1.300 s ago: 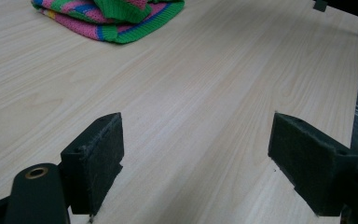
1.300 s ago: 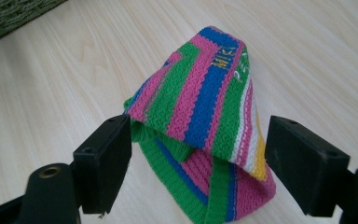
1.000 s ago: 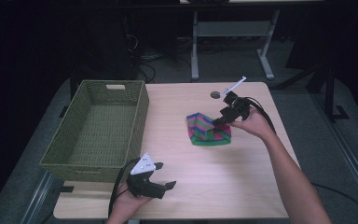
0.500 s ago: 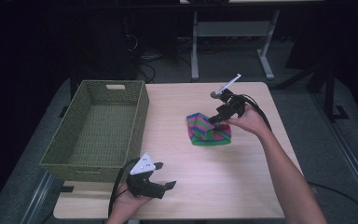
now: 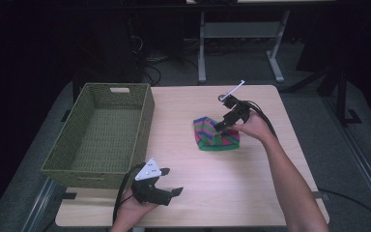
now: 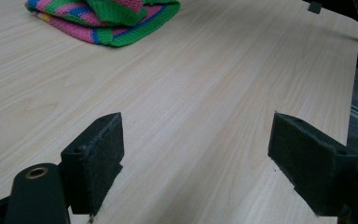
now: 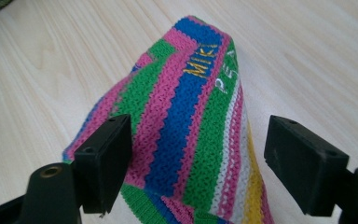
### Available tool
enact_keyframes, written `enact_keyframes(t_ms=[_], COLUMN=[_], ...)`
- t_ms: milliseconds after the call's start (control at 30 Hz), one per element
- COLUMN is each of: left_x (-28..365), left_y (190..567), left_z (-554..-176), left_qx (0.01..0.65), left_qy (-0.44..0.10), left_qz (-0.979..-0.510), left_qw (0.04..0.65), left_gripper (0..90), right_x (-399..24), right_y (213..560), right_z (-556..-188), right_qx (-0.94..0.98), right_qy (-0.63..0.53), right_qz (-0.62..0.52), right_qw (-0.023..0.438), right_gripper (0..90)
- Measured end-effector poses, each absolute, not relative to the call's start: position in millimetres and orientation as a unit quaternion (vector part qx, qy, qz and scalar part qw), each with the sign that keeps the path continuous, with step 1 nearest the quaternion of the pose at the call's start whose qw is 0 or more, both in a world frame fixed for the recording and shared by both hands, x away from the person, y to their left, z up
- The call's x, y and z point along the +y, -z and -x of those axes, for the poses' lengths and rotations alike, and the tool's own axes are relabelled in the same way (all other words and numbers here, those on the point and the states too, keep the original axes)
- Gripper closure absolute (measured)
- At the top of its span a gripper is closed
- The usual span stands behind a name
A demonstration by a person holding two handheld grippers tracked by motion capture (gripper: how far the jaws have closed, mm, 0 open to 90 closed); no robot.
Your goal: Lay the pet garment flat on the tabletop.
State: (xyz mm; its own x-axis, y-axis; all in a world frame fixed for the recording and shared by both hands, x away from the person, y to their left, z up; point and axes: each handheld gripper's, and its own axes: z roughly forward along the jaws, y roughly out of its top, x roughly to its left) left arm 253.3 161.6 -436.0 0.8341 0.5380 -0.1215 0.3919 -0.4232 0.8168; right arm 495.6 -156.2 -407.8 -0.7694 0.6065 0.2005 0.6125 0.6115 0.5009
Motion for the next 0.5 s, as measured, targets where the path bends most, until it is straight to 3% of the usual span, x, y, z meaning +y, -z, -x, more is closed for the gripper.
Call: enact_keyframes(t_ms=[500], left_x=[161], left_y=[436], left_z=[-252], left_qx=[0.274], left_qy=[-0.079], left_qz=[-0.841], left_qw=[0.46], left_gripper=[18.0], right_x=[-122], right_y=[437], right_z=[-493], right_qx=[-0.91], right_qy=[0.252], right_qz=[0.328], right_qw=[0.009], right_gripper=[22.2])
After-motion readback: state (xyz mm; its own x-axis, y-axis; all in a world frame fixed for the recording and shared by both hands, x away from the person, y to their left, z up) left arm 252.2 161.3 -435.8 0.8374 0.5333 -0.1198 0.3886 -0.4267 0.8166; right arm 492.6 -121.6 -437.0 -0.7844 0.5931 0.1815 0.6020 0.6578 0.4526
